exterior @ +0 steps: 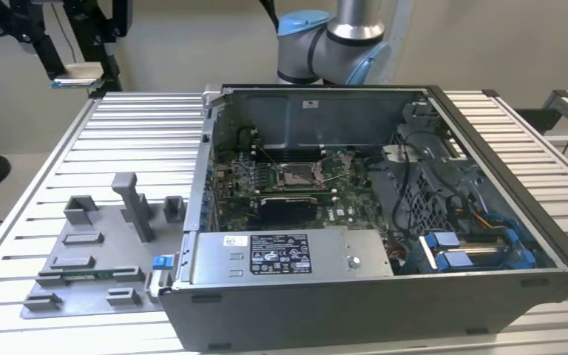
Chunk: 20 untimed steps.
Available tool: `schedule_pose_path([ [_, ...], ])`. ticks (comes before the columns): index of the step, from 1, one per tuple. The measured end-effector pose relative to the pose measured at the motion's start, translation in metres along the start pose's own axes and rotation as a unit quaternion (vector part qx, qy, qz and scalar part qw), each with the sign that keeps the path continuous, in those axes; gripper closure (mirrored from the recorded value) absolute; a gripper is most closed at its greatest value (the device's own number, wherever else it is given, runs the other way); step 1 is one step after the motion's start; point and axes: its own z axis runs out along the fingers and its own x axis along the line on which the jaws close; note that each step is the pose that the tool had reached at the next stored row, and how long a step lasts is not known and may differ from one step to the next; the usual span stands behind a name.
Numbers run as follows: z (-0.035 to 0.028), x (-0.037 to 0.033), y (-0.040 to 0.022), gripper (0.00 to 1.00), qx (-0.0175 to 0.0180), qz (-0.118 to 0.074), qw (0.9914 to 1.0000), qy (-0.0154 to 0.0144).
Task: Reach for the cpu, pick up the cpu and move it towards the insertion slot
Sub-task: 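Pick up the cpu and move it towards the insertion slot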
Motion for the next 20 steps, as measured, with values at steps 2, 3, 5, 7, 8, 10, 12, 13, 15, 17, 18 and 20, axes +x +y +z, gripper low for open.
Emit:
schedule_pose_path([
  [2, 0.0, -0.0036, -0.0001, 1.0, 0.0, 0.0, 1.0, 0.0],
  [3, -0.0001, -0.0054, -0.0002, 1.0, 0.0, 0.0, 1.0, 0.0],
  [5, -0.0001, -0.0089, -0.0003, 1.0, 0.0, 0.0, 1.0, 0.0],
  [7, -0.0001, -0.0128, -0.0005, 1.0, 0.0, 0.0, 1.0, 0.0],
  [8, -0.0001, -0.0151, -0.0006, 1.0, 0.0, 0.0, 1.0, 0.0],
  [10, -0.0002, -0.019, -0.0007, 1.0, 0.0, 0.0, 1.0, 0.0],
  [12, -0.0002, -0.0229, -0.0009, 1.0, 0.0, 0.0, 1.0, 0.0],
  [13, -0.0002, -0.0248, -0.0009, 1.0, 0.0, 0.0, 1.0, 0.0],
  [15, -0.0003, -0.0287, -0.0011, 1.0, 0.0, 0.0, 1.0, 0.0],
  [17, -0.0003, -0.0326, -0.0012, 1.0, 0.0, 0.0, 1.0, 0.0],
  [18, -0.0003, -0.0347, -0.0013, 1.0, 0.0, 0.0, 1.0, 0.0],
  [20, -0.0003, -0.0387, -0.0014, 1.0, 0.0, 0.0, 1.0, 0.0],
])
